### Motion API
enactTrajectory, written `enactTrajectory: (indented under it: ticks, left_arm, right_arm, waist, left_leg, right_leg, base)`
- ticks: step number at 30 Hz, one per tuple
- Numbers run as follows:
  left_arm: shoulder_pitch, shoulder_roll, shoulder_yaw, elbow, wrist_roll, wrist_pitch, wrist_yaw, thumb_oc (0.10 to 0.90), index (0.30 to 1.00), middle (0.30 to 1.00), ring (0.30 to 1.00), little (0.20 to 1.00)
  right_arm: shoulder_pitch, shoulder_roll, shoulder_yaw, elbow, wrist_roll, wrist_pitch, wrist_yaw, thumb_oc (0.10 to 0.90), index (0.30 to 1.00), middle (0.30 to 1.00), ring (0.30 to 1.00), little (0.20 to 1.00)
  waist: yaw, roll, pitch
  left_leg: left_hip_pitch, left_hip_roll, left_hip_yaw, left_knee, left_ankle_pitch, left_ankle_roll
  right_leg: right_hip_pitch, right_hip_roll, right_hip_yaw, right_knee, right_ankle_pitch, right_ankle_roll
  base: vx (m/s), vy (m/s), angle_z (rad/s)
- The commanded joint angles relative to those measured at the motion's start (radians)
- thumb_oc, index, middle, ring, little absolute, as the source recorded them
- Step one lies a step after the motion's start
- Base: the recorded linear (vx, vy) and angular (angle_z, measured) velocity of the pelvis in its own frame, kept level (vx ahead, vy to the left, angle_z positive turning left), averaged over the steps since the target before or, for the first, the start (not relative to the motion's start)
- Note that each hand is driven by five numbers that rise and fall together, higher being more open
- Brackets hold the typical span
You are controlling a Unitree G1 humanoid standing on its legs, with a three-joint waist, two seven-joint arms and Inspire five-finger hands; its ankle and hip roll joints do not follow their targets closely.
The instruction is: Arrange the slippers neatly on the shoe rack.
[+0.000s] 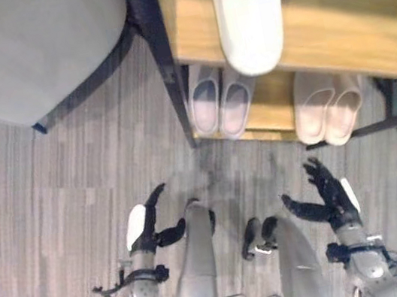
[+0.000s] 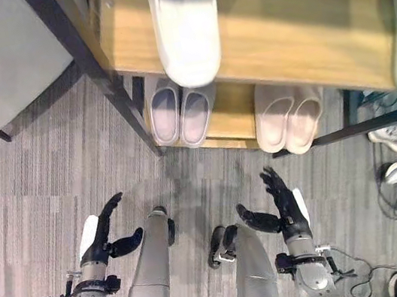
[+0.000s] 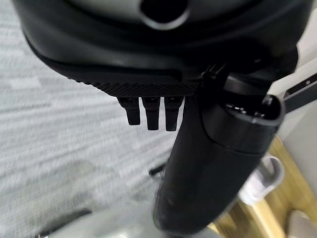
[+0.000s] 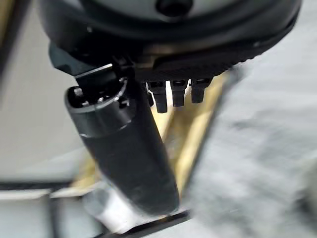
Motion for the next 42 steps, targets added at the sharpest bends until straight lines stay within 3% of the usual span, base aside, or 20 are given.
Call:
enactTrajectory:
  ticks: [1,3,4,6,10,11,15,16,18,19,23,26,28,29,33,37,39,40,41,42]
  left_arm:
    - [0.058,-0.015,-0.045,-0.054,0.045,-0.064,-0.049,0.8,0.9,0.9,0.9,0.9]
    - [0.073,-0.021,-0.051,-0.06,0.027,-0.059,-0.095,0.8,0.9,0.9,0.9,0.9]
    - [0.078,-0.022,-0.052,-0.068,0.008,-0.058,-0.118,0.8,0.9,0.9,0.9,0.9]
    - [0.088,-0.027,-0.064,-0.096,-0.017,-0.061,-0.161,0.8,0.9,0.9,0.9,0.9]
    - [0.097,-0.037,-0.078,-0.122,-0.082,-0.058,-0.23,0.8,0.9,0.9,0.9,0.9]
    - [0.103,-0.057,-0.083,-0.146,-0.159,-0.044,-0.269,0.8,0.9,0.9,0.9,0.9]
    - [0.088,-0.056,-0.118,-0.23,-0.276,-0.019,-0.377,0.8,0.9,0.9,0.9,0.9]
    - [0.064,-0.047,-0.155,-0.281,-0.289,-0.005,-0.435,0.8,0.9,0.9,0.9,0.9]
    - [0.042,-0.039,-0.182,-0.312,-0.284,0.003,-0.466,0.8,0.9,0.9,0.9,0.9]
    - [-0.004,-0.052,-0.213,-0.369,-0.327,0.016,-0.509,0.8,0.9,0.9,0.9,0.9]
    - [-0.076,-0.087,-0.246,-0.414,-0.4,0.029,-0.537,0.8,0.9,0.9,0.9,0.9]
    - [-0.142,-0.126,-0.267,-0.437,-0.426,0.03,-0.536,0.8,0.9,0.9,0.9,0.9]
    - [-0.178,-0.139,-0.272,-0.465,-0.409,0.025,-0.519,0.8,0.9,0.9,0.9,0.9]
    - [-0.214,-0.147,-0.274,-0.481,-0.395,0.022,-0.504,0.8,0.9,0.9,0.9,0.9]
    - [-0.251,-0.146,-0.253,-0.494,-0.39,0.014,-0.485,0.8,0.9,0.9,0.9,0.9]
    - [-0.294,-0.142,-0.21,-0.495,-0.345,0.006,-0.419,0.8,0.9,0.9,0.9,0.9]
    - [-0.323,-0.122,-0.175,-0.497,-0.281,0.003,-0.358,0.8,0.9,0.9,0.9,0.9]
    - [-0.327,-0.109,-0.155,-0.497,-0.25,0.007,-0.335,0.8,0.9,0.9,0.9,0.9]
    - [-0.35,-0.094,-0.132,-0.482,-0.191,0.006,-0.304,0.8,0.9,0.9,0.9,0.9]
    - [-0.35,-0.094,-0.132,-0.482,-0.19,0.005,-0.303,0.8,0.9,0.9,0.9,0.9]
  right_arm:
    - [0.047,-0.047,-0.02,-0.048,-0.071,-0.056,-0.011,0.8,0.9,0.9,0.9,0.9]
    - [0.059,-0.046,-0.025,0.002,-0.095,-0.034,0.0,0.8,0.9,0.9,0.9,0.9]
    - [0.062,-0.045,-0.032,0.033,-0.093,-0.022,0.009,0.8,0.9,0.9,0.9,0.9]
    - [0.069,-0.046,-0.039,0.09,-0.121,-0.006,0.006,0.8,0.9,0.9,0.9,0.9]
    - [0.061,-0.035,-0.058,0.258,-0.171,0.038,-0.008,0.8,0.9,0.9,0.9,0.9]
    - [0.064,-0.026,-0.086,0.319,-0.182,0.059,-0.027,0.8,0.9,0.9,0.9,0.9]
    - [0.062,-0.022,-0.124,0.388,-0.151,0.095,-0.015,0.8,0.9,0.9,0.9,0.9]
    - [0.068,-0.022,-0.142,0.4,-0.13,0.103,-0.006,0.8,0.9,0.9,0.9,0.9]
    - [0.072,-0.024,-0.149,0.397,-0.123,0.104,0.002,0.8,0.9,0.9,0.9,0.9]
    - [0.096,-0.032,-0.165,0.378,-0.114,0.104,-0.006,0.8,0.9,0.9,0.9,0.9]
    - [0.097,-0.036,-0.173,0.375,-0.098,0.116,-0.006,0.8,0.9,0.9,0.9,0.9]
    - [0.1,-0.034,-0.173,0.381,-0.087,0.122,0.012,0.8,0.9,0.9,0.9,0.9]
    - [0.096,-0.035,-0.155,0.388,-0.089,0.127,0.021,0.8,0.9,0.9,0.9,0.9]
    - [0.069,-0.035,-0.14,0.398,-0.087,0.13,0.015,0.8,0.9,0.9,0.9,0.9]
    - [0.043,-0.017,-0.116,0.391,-0.084,0.127,0.031,0.8,0.9,0.9,0.9,0.9]
    - [0.044,0.014,-0.101,0.373,-0.066,0.126,0.046,0.8,0.9,0.9,0.9,0.9]
    - [0.026,0.041,-0.098,0.392,-0.046,0.129,0.049,0.8,0.9,0.9,0.9,0.9]
    - [0.019,0.05,-0.098,0.409,-0.038,0.133,0.049,0.8,0.9,0.9,0.9,0.9]
    - [0.021,0.065,-0.106,0.428,-0.022,0.132,0.053,0.8,0.9,0.9,0.9,0.9]
    - [0.02,0.065,-0.105,0.429,-0.022,0.132,0.053,0.8,0.9,0.9,0.9,0.9]
  waist:
    - [0.005,0.022,-0.124]
    - [0.0,0.023,-0.146]
    - [-0.002,0.028,-0.157]
    - [-0.008,0.038,-0.182]
    - [-0.025,0.077,-0.253]
    - [-0.034,0.094,-0.287]
    - [-0.051,0.124,-0.327]
    - [-0.072,0.141,-0.343]
    - [-0.083,0.149,-0.343]
    - [-0.103,0.154,-0.328]
    - [-0.125,0.147,-0.305]
    - [-0.139,0.153,-0.31]
    - [-0.141,0.172,-0.32]
    - [-0.13,0.18,-0.313]
    - [-0.13,0.185,-0.319]
    - [-0.126,0.19,-0.325]
    - [-0.131,0.198,-0.303]
    - [-0.127,0.203,-0.3]
    - [-0.131,0.212,-0.294]
    - [-0.13,0.212,-0.293]
  left_leg:
    - [0.232,0.068,-0.033,-0.212,-0.01,0.062]
    - [0.377,0.068,-0.023,-0.339,0.027,0.052]
    - [0.433,0.066,-0.015,-0.413,0.084,0.045]
    - [0.562,0.068,-0.006,-0.547,0.13,0.029]
    - [0.752,0.083,0.031,-0.772,0.215,0.005]
    - [0.82,0.095,0.044,-0.846,0.242,-0.003]
    - [0.878,0.107,0.064,-0.928,0.28,-0.012]
    - [0.894,0.116,0.076,-0.948,0.299,-0.021]
    - [0.901,0.122,0.083,-0.947,0.302,-0.029]
    - [0.874,0.136,0.117,-0.894,0.334,-0.052]
    - [0.844,0.11,0.155,-0.803,0.312,-0.045]
    - [0.844,0.036,0.181,-0.818,0.246,-0.012]
    - [0.847,-0.008,0.212,-0.876,0.232,0.021]
    - [0.835,-0.036,0.17,-0.888,0.241,0.026]
    - [0.865,-0.054,0.147,-0.923,0.24,0.05]
    - [0.896,-0.052,0.173,-0.944,0.24,0.077]
    - [0.929,-0.038,0.184,-0.95,0.226,0.086]
    - [0.936,-0.033,0.191,-0.955,0.224,0.088]
    - [0.947,-0.02,0.173,-0.963,0.226,0.088]
    - [0.947,-0.02,0.174,-0.963,0.225,0.088]
  right_leg:
    - [0.082,0.017,0.005,-0.217,0.153,0.002]
    - [0.219,0.022,0.001,-0.323,0.183,0.017]
    - [0.276,0.017,-0.02,-0.388,0.228,0.018]
    - [0.395,0.029,-0.019,-0.492,0.271,0.036]
    - [0.532,0.064,-0.004,-0.641,0.317,0.064]
    - [0.591,0.084,0.012,-0.698,0.318,0.069]
    - [0.655,0.109,0.022,-0.783,0.33,0.065]
    - [0.681,0.119,0.033,-0.823,0.333,0.062]
    - [0.708,0.127,0.043,-0.857,0.336,0.059]
    - [0.745,0.129,0.038,-0.904,0.345,0.052]
    - [0.772,0.113,0.037,-0.936,0.369,0.051]
    - [0.774,0.111,0.054,-0.954,0.377,0.061]
    - [0.766,0.126,0.062,-0.952,0.381,0.068]
    - [0.756,0.135,0.091,-0.934,0.379,0.072]
    - [0.757,0.155,0.123,-0.916,0.367,0.072]
    - [0.723,0.16,0.133,-0.788,0.341,0.078]
    - [0.65,0.135,0.126,-0.621,0.345,0.117]
    - [0.639,0.109,0.116,-0.615,0.347,0.127]
    - [0.607,0.09,0.149,-0.625,0.363,0.127]
    - [0.607,0.09,0.15,-0.624,0.362,0.127]
  base:
    - [0.21,-0.048,-0.02]
    - [0.14,-0.074,-0.09]
    - [0.13,-0.095,-0.03]
    - [0.13,-0.126,0.02]
    - [0.15,-0.158,-0.15]
    - [0.1,-0.19,-0.22]
    - [0.04,-0.181,-0.26]
    - [0.01,-0.171,-0.1]
    - [-0.02,-0.143,-0.16]
    - [-0.05,-0.14,-0.12]
    - [-0.07,-0.084,-0.04]
    - [0.04,-0.011,-0.11]
    - [0.07,0.052,-0.05]
    - [0.05,0.061,-0.18]
    - [0.07,0.067,-0.45]
    - [0.08,0.081,-0.35]
    - [0.11,0.05,-0.23]
    - [0.11,-0.045,-0.32]
    - [0.09,-0.062,-0.33]
    - [0.09,-0.085,-0.27]
